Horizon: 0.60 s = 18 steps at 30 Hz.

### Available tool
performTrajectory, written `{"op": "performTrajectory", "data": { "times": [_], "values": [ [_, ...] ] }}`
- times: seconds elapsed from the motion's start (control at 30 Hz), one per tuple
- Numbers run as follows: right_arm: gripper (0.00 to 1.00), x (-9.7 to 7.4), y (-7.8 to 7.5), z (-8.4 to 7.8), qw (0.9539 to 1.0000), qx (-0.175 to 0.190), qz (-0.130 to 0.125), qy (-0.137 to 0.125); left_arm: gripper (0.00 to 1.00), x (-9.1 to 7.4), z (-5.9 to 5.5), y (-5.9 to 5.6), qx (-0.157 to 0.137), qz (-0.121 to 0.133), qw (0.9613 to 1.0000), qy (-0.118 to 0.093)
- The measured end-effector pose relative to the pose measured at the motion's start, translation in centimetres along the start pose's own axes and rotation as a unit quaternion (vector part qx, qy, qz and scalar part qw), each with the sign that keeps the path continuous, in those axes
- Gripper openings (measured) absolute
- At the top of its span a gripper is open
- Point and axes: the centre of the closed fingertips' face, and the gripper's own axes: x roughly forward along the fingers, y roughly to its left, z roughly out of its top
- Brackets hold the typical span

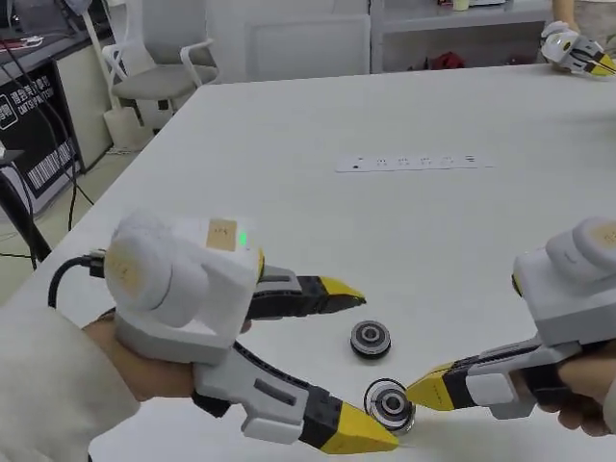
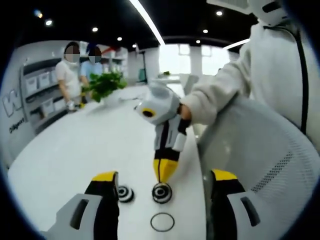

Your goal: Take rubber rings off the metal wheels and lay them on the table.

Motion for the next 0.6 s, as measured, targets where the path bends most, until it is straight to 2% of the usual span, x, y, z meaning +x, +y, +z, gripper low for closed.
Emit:
{"op": "performTrajectory", "data": {
  "times": [0.13, 0.33, 0.6],
  "values": [
    [0.0, 0.0, 0.4, 0.2, 1.0, -0.002, 0.004, -0.001, 0.8, -1.8, 0.1, 0.7, -0.005, 0.022, 0.9997, -0.004],
    [0.0, 0.0, 0.9, 0.6, 0.9999, -0.004, 0.01, -0.007, 0.85, -4.8, -0.7, 1.4, -0.006, 0.058, 0.9983, 0.005],
    [0.0, -0.1, 1.2, 1.1, 0.9998, -0.003, 0.013, -0.014, 0.89, -7.5, -1.9, 1.2, -0.022, 0.09, 0.9957, 0.009]
  ]
}}
